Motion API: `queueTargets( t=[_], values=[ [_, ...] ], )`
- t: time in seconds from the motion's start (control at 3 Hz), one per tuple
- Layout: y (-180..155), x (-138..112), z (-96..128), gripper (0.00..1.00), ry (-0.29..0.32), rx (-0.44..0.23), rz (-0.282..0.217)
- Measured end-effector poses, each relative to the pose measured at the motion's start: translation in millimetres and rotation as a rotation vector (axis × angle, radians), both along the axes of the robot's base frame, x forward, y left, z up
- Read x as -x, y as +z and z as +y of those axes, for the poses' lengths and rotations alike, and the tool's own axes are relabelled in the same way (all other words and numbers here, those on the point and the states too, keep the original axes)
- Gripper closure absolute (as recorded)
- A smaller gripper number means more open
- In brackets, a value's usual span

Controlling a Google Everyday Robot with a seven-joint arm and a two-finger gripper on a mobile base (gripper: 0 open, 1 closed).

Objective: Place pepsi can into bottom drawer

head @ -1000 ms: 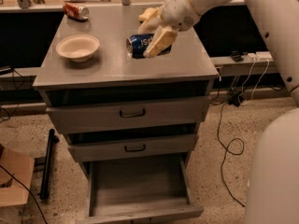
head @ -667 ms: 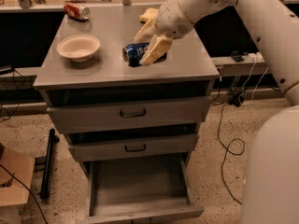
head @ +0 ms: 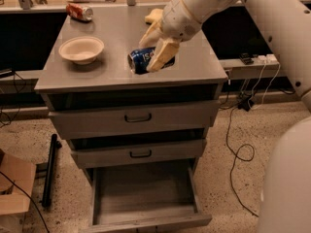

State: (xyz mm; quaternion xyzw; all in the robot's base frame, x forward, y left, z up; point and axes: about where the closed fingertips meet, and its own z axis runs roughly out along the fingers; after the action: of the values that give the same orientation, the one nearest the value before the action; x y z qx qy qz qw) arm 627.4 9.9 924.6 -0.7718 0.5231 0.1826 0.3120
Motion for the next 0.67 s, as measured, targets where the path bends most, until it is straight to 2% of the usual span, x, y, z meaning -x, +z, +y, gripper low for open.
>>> queueTargets(
  t=[0.33,0.67],
  values=[
    [-3.7,58.8,6.5,1.0,-0.023,-0.011,0.029],
    [-30.5,100.0,1.6,1.0,-0.083,-0.052,0.101]
  ],
)
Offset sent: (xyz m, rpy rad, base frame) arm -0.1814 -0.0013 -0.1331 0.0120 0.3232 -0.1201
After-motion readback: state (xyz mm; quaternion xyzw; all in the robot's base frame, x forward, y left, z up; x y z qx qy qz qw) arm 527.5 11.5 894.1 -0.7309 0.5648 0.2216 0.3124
